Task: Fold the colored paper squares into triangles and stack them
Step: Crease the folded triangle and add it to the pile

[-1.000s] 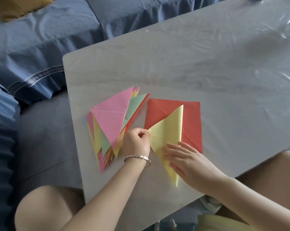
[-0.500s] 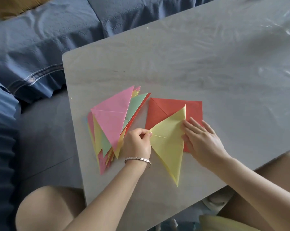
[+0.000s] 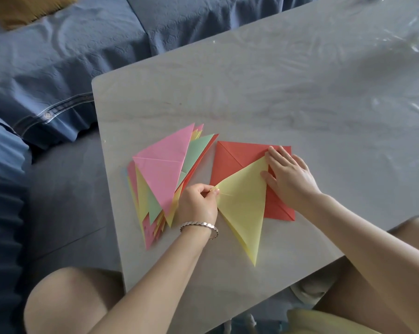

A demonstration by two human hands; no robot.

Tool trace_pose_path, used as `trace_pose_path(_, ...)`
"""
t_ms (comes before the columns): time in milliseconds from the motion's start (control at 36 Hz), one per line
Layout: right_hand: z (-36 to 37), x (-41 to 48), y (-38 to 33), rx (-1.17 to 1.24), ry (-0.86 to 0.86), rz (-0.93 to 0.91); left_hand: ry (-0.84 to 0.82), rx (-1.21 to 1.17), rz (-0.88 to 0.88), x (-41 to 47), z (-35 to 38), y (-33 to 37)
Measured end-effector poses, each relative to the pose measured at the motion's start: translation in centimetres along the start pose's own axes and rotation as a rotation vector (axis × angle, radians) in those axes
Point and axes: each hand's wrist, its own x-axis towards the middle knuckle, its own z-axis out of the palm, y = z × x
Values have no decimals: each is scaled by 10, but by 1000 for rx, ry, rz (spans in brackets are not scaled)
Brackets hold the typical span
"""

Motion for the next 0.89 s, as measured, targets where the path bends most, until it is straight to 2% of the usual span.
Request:
trace_pose_path(389,-6,-48,-11,-43,-205,-150,-24,-17,2,0,-2,0)
trace_pose_path(667,1,-75,-22,-138,-250,-212,-16,-9,9,1,-1,1)
trace_pose_path(889,5,-89,-28,-165,-337,-148,18,42,22,-1,1,-1)
